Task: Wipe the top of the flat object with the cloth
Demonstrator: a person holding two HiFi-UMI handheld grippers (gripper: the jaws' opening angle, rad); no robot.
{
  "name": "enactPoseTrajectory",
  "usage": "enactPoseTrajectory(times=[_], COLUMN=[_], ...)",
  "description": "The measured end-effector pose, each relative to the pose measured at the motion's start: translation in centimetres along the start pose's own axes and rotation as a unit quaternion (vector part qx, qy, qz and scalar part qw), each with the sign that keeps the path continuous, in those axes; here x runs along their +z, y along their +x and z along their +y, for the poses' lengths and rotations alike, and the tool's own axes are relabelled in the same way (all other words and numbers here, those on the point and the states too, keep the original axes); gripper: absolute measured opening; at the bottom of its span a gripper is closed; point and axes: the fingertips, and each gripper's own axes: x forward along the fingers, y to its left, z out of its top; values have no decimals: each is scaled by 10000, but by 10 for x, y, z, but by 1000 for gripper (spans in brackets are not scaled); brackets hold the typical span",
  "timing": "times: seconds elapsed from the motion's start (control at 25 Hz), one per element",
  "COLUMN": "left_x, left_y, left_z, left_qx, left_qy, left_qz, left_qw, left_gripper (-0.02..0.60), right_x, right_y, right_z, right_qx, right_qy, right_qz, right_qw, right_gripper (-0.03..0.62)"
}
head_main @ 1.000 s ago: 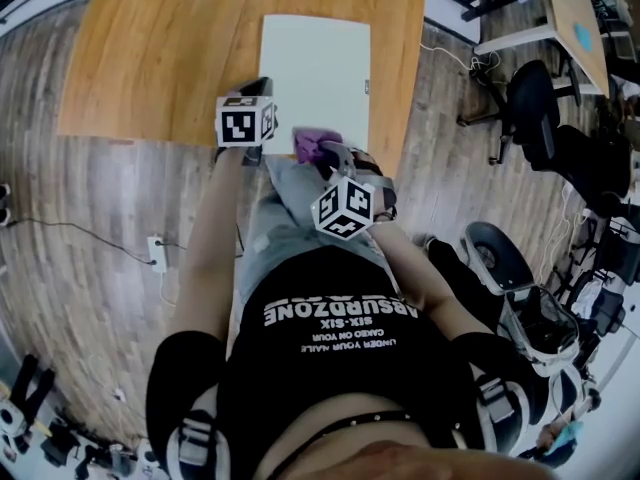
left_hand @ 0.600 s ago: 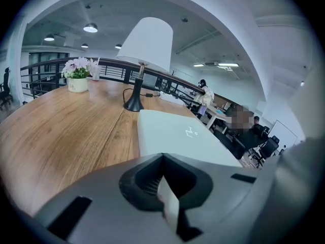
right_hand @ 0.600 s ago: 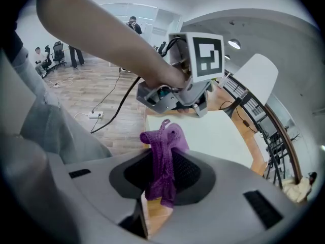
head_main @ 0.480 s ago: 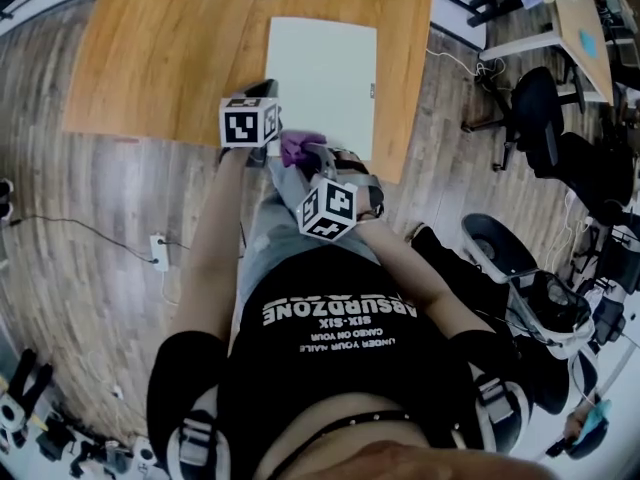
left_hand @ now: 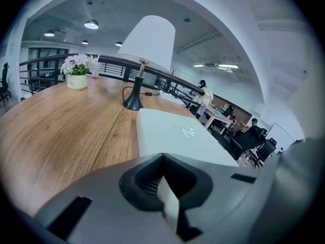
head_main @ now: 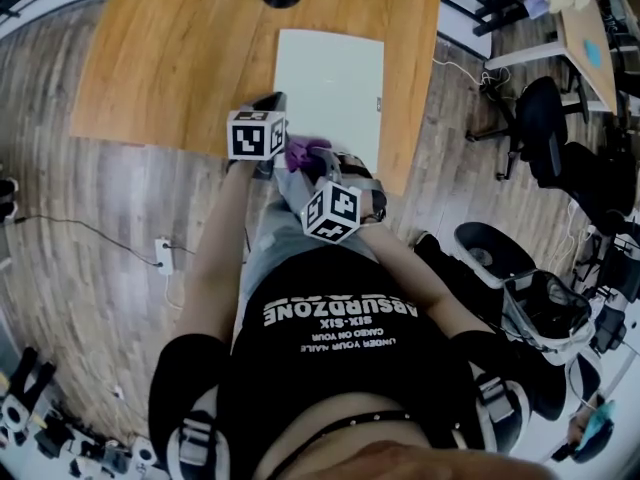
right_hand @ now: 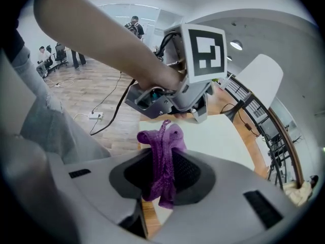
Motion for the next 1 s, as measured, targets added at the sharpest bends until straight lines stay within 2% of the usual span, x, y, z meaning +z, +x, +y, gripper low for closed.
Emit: enactPoseTrajectory(times=[0.48, 1.0], left_x=[-1, -8], left_y=[-2, -11], left_z=[1, -3], left_qx=[-104, -191], left_qy=[-81, 73], left_qz=[88, 223], left_qw=[9999, 9995], left_gripper=[15, 15], right_x=[4, 12], right_y=[17, 29], right_z=[-40, -71], right_qx=[-148, -368], right_qy=[93, 132], right_qz=[46, 71], right_qw=[9998, 9992], right_gripper=[104, 104])
